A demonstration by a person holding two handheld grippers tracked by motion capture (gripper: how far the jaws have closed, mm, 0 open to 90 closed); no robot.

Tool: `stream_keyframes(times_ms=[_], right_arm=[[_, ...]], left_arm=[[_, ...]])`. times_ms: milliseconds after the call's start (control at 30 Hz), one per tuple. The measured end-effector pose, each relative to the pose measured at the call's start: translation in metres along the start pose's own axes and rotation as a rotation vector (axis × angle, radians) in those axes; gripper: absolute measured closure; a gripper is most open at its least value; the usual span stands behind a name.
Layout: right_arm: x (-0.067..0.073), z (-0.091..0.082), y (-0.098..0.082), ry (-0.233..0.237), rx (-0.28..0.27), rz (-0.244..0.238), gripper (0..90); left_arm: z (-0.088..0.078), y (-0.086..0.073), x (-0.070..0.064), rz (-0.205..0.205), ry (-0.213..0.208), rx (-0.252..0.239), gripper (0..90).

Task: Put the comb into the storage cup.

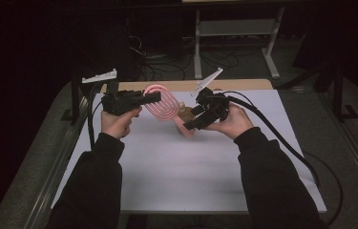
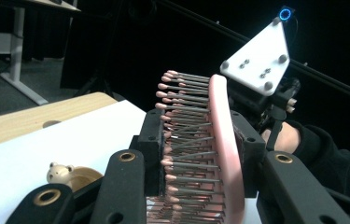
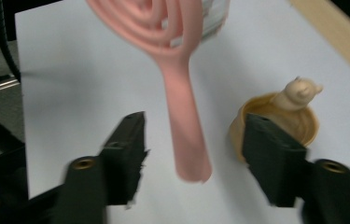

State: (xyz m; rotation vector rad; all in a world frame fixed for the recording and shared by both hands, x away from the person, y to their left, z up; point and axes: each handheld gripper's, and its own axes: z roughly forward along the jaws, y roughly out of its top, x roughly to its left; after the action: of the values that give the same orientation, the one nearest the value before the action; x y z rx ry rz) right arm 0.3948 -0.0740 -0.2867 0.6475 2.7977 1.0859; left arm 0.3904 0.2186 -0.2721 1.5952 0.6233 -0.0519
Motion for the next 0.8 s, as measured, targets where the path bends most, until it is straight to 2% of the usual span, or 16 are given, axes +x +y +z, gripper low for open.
stream_keyframes(times_ms=[133,233,367,500,633,667,733,800], right_arm=[[0.000,-0.001,-0.002,-0.023,-0.022,0.004,20.8],[-0.003,-0.004,-0.007,-0.025,-0.057,0.030,13.2],[-0.007,-0.007,-0.013,-0.060,-0.038,0.057,1.8],[-0.009,-0.011,-0.020,-0.064,-0.079,0.065,0.0],[-0.010,-0.014,-0.026,-0.068,-0.079,0.072,0.0],[-0.011,-0.015,-0.031,-0.072,-0.100,0.076,0.0],[-0.012,-0.016,-0.035,-0.078,-0.091,0.087,0.0],[-0.013,-0.017,-0.041,-0.077,-0.106,0.101,0.0]], left_arm=[[-0.001,0.005,-0.001,0.010,0.006,-0.008,63.6],[-0.002,0.010,-0.003,0.019,0.015,-0.011,63.6],[-0.001,0.013,-0.003,0.026,0.021,-0.007,63.5],[-0.001,0.017,-0.004,0.033,0.023,-0.003,63.5],[0.000,0.021,-0.005,0.046,0.033,0.007,63.5],[0.001,0.022,-0.005,0.049,0.035,0.005,63.6],[0.001,0.024,-0.005,0.049,0.035,0.006,63.5],[0.002,0.025,-0.005,0.051,0.035,0.005,63.5]])
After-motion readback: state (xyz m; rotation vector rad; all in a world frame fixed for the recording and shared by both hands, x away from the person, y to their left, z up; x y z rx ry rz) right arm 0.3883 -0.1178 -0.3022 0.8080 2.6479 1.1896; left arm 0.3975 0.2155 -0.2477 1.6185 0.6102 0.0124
